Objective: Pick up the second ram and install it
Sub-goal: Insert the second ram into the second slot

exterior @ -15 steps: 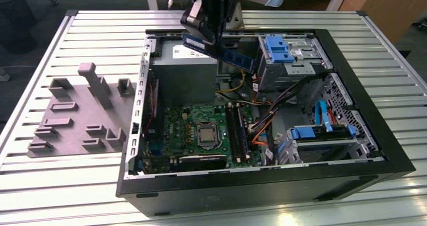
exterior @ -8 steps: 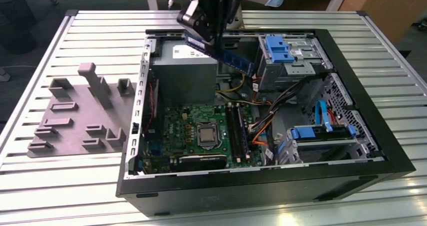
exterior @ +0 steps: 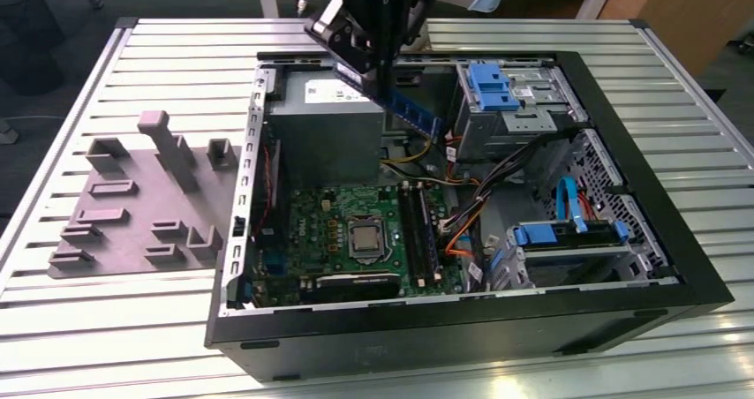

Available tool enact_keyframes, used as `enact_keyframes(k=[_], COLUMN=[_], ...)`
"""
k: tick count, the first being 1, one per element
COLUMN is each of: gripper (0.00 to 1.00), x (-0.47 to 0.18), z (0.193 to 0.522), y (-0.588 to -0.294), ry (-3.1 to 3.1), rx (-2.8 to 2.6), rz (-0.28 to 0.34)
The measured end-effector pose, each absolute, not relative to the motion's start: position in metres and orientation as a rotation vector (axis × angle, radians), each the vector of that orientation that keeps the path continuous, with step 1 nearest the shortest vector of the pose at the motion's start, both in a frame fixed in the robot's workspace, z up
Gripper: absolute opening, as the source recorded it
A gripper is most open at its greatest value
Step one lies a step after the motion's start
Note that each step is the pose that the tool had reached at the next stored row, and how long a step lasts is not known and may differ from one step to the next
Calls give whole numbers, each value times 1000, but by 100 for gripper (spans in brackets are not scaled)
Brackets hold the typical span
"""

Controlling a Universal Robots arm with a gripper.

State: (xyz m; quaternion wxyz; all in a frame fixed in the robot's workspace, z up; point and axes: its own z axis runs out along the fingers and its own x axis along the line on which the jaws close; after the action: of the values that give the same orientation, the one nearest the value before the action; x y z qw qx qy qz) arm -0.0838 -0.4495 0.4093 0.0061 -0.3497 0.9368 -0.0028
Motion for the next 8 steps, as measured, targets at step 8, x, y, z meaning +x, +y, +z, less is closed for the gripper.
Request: enact_keyframes(k=[8], gripper=[14], x=[-84], z=[409], y=[-450], ry=[2996], rx=[-905], rz=[-11])
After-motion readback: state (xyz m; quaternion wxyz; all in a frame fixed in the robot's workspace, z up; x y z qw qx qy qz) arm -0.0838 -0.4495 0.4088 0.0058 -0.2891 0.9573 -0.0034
